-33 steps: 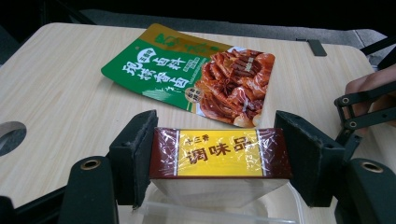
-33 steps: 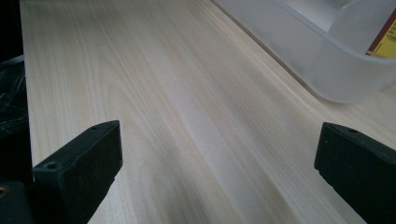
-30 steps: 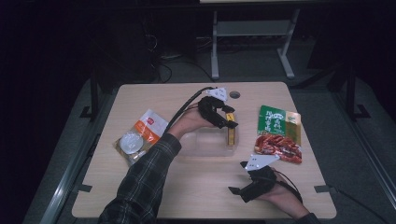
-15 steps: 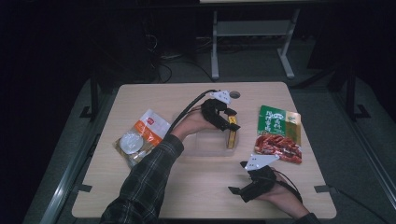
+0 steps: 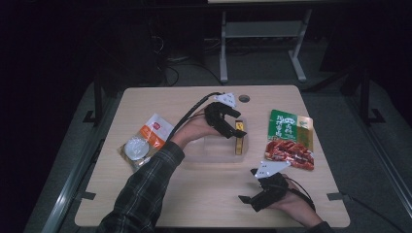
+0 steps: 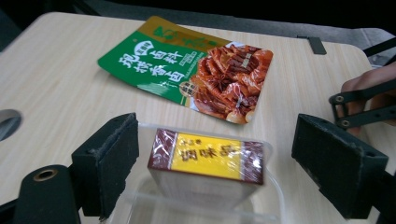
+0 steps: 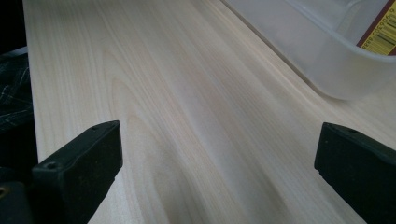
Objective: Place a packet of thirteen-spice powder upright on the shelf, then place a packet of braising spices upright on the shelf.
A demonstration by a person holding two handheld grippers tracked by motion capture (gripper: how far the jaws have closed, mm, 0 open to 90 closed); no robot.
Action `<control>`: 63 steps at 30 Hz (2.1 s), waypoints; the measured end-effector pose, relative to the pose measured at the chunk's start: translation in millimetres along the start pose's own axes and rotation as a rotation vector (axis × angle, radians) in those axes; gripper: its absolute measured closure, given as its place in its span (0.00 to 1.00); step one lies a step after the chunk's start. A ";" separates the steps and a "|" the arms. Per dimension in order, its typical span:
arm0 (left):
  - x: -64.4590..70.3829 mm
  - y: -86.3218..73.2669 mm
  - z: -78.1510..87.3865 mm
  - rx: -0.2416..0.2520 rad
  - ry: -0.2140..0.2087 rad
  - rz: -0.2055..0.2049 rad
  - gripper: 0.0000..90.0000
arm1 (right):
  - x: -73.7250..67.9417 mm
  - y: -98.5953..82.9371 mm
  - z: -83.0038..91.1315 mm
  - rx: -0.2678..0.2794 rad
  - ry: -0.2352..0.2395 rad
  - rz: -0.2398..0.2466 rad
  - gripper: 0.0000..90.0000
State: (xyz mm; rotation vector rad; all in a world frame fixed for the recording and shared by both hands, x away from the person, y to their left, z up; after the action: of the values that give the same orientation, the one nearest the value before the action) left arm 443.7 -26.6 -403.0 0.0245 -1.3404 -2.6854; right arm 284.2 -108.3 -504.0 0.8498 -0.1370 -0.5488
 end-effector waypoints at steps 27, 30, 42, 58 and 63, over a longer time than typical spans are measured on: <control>56.2 -78.2 77.3 -0.081 0.147 0.120 0.17 | -0.4 -3.7 -3.5 -0.025 -0.010 -0.004 0.01; 68.1 -89.7 81.8 -0.078 0.154 0.127 0.17 | -0.5 -3.9 -3.7 -0.027 -0.011 -0.004 0.01; 101.4 -135.6 96.1 -0.036 0.205 0.180 0.18 | 0.7 -4.3 -4.3 -0.032 -0.016 -0.008 0.01; 117.9 -191.7 118.7 -0.014 0.287 0.286 0.16 | 36.4 2.7 14.2 -0.024 -0.124 -0.035 0.09; 119.5 -193.2 117.9 -0.020 0.286 0.276 0.16 | 59.3 5.3 25.2 -0.019 -0.171 -0.058 0.27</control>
State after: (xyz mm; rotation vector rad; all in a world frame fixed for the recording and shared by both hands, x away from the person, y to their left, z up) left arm 293.5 165.8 -480.0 0.1975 -1.1381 -2.3595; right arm 328.7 -152.9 -489.3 0.7894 -0.2631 -0.6762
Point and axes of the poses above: each handheld gripper's, and its own axes: z roughly backward along the jaws, y roughly out of its top, x roughly to its right, the point moved 8 cm from there along -z, roughly forward along the jaws
